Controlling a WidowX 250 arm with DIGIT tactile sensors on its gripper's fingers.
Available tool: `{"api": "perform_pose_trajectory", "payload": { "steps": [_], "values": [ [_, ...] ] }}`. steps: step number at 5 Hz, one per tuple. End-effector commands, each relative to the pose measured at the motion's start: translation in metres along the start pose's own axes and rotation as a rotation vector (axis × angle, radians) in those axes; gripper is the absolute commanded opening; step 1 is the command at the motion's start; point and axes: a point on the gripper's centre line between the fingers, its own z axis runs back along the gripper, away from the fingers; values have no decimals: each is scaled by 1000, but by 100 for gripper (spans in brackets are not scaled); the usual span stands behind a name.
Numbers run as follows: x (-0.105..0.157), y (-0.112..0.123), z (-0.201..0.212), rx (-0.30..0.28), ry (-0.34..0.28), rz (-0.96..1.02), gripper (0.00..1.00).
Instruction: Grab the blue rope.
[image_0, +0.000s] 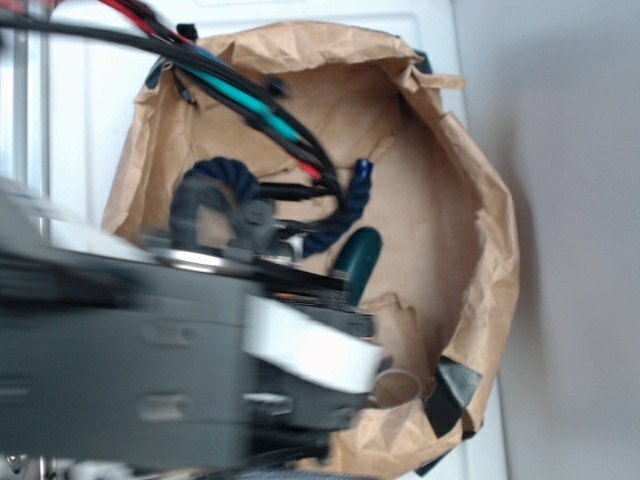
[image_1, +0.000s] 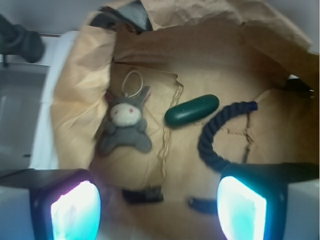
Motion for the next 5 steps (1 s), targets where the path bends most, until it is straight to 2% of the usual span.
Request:
{"api": "perform_pose_trajectory", "payload": {
  "steps": [1, 3, 4, 5],
  "values": [
    [20, 35, 10, 24, -58, 59, 100],
    [2, 57, -22, 89, -90, -12, 100],
    [-8, 63, -58, 128, -156, -36, 100],
    [-8, 63, -58, 128, -156, -36, 100]
  ]
}}
